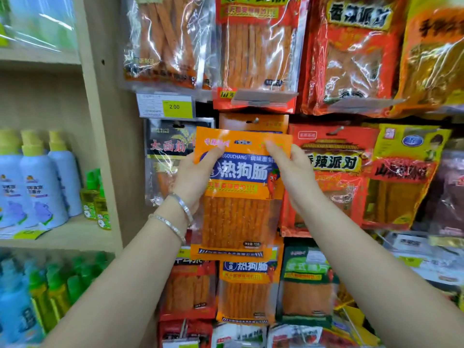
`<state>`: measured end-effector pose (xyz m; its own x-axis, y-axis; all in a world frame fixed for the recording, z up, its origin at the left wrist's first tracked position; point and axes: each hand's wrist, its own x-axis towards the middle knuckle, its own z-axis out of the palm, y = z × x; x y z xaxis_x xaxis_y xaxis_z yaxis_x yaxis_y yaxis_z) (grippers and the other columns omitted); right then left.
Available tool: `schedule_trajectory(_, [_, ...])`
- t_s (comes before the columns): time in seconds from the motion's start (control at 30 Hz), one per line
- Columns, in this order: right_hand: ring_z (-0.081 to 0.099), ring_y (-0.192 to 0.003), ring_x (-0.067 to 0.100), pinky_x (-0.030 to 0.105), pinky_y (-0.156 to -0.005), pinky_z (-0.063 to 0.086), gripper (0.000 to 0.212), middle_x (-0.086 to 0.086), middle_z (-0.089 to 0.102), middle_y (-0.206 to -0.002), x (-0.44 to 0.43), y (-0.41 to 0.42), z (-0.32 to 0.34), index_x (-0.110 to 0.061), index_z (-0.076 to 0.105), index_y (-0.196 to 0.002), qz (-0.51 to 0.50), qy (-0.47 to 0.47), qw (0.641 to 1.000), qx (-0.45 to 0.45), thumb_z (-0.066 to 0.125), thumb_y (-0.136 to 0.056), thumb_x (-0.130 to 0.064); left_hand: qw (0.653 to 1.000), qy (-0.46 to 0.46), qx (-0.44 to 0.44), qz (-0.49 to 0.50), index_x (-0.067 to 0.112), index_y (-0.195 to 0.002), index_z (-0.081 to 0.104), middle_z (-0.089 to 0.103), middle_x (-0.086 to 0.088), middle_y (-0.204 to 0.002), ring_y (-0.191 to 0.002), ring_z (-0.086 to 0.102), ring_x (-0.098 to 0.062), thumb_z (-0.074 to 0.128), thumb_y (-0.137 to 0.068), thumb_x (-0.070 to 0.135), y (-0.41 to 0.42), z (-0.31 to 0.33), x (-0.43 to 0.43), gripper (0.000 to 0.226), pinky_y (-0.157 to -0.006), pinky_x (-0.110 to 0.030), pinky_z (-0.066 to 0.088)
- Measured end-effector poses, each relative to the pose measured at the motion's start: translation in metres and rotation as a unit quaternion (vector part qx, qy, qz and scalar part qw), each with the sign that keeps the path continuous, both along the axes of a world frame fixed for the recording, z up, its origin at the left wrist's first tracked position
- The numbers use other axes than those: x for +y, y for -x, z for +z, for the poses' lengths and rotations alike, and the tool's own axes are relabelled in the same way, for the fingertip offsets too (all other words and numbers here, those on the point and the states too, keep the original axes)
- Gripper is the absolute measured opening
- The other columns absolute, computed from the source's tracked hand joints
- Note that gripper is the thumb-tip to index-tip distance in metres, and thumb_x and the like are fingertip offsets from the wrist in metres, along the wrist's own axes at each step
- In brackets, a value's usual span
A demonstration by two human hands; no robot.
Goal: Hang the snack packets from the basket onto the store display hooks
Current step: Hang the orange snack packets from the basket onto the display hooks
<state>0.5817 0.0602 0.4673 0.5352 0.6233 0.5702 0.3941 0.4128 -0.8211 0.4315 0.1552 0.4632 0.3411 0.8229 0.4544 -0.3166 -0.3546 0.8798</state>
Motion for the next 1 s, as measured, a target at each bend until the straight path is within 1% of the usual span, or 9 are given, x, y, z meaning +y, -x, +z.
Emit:
schedule_trajectory(0.07, [0.066,-0.085,0.001,0.023,-0.072,0.051,0.009,-0.014,0.072,-0.088,-0.004,-0.003,0.006,-0.031,0.064,-0.087,-0.019,-0.018,0.999,-0.029,0.060,-0.089,-0.038,0.999,-0.039,0.004,0.028,0.023,-0.082,0.067,0.073,-0.001,-0.088,-0.080,0.069,-0.016,0.070,-0.082,0.029,-0.007,0.001,-0.001,0.006,-0.076,-0.037,0.054])
schedule_trajectory(0.2, [0.059,-0.075,-0.011,0.009,-0.070,0.044,0.013,-0.016,0.065,-0.083,-0.008,-0.010,0.016,-0.032,0.060,-0.082,-0.083,-0.060,0.989,-0.103,0.058,-0.093,-0.026,0.976,-0.185,0.054,0.102,0.021,-0.138,0.037,0.046,-0.001,-0.133,-0.120,0.048,-0.015,0.072,-0.080,0.016,-0.011,0.010,0.002,0.068,-0.100,-0.026,0.042])
schedule_trajectory(0.27, [0.061,-0.078,0.000,0.018,-0.074,0.046,0.014,-0.010,0.065,-0.084,-0.006,-0.011,0.022,-0.031,0.058,-0.082,-0.096,-0.062,0.988,-0.108,0.056,-0.094,-0.025,0.929,-0.312,0.140,0.145,0.024,-0.148,0.017,0.024,0.000,-0.152,-0.140,0.021,-0.014,0.068,-0.083,0.025,-0.011,0.017,0.001,0.083,-0.113,-0.031,0.023])
schedule_trajectory(0.37, [0.061,-0.081,0.007,0.029,-0.077,0.047,0.012,-0.008,0.065,-0.086,-0.001,-0.013,0.032,-0.031,0.057,-0.082,-0.105,-0.067,0.988,-0.094,0.056,-0.094,-0.030,0.910,-0.366,0.163,0.109,0.024,-0.150,0.005,0.009,0.002,-0.158,-0.145,0.005,-0.011,0.061,-0.086,0.029,-0.017,0.029,-0.007,0.085,-0.118,-0.039,0.013])
schedule_trajectory(0.53, [0.062,-0.096,0.017,0.043,-0.091,0.049,0.013,-0.002,0.067,-0.098,0.011,-0.015,0.048,-0.032,0.056,-0.081,-0.111,-0.051,0.991,-0.059,0.055,-0.093,-0.028,0.933,-0.328,0.124,0.086,0.026,-0.150,0.009,0.018,0.007,-0.155,-0.143,0.017,-0.010,0.062,-0.088,0.025,-0.019,0.033,-0.013,0.082,-0.116,-0.040,0.022])
schedule_trajectory(0.67, [0.064,-0.094,0.024,0.049,-0.088,0.049,0.016,0.006,0.068,-0.097,0.019,-0.019,0.051,-0.029,0.056,-0.076,-0.133,-0.028,0.989,-0.050,0.055,-0.092,-0.027,0.933,-0.328,0.122,0.082,0.027,-0.149,0.011,0.020,0.010,-0.154,-0.141,0.017,-0.004,0.063,-0.087,0.023,-0.018,0.029,-0.011,0.081,-0.116,-0.032,0.020])
schedule_trajectory(0.8, [0.062,-0.092,0.025,0.041,-0.082,0.048,0.014,0.001,0.064,-0.089,0.026,-0.030,0.045,-0.023,0.057,-0.080,-0.160,-0.019,0.984,-0.071,0.054,-0.093,-0.027,0.933,-0.330,0.118,0.079,0.032,-0.149,0.011,0.019,0.013,-0.154,-0.139,0.015,0.001,0.064,-0.086,0.024,-0.019,0.026,-0.007,0.083,-0.113,-0.025,0.018])
schedule_trajectory(0.87, [0.060,-0.093,0.022,0.033,-0.076,0.045,0.013,-0.002,0.062,-0.091,0.028,-0.035,0.040,-0.017,0.058,-0.093,-0.170,-0.014,0.981,-0.096,0.054,-0.094,-0.030,0.932,-0.336,0.111,0.078,0.032,-0.149,0.009,0.019,0.011,-0.155,-0.141,0.015,-0.003,0.064,-0.086,0.024,-0.021,0.024,-0.005,0.084,-0.116,-0.032,0.019])
schedule_trajectory(1.0, [0.049,-0.096,0.014,0.024,-0.080,0.039,0.043,-0.006,0.049,-0.103,0.026,-0.036,0.022,-0.009,0.041,-0.123,-0.202,-0.072,0.969,-0.119,0.060,-0.090,-0.029,0.931,-0.333,0.123,0.086,0.037,-0.148,0.005,0.015,0.011,-0.156,-0.142,0.011,-0.002,0.060,-0.085,0.034,-0.028,0.004,-0.001,0.084,-0.114,-0.029,0.016])
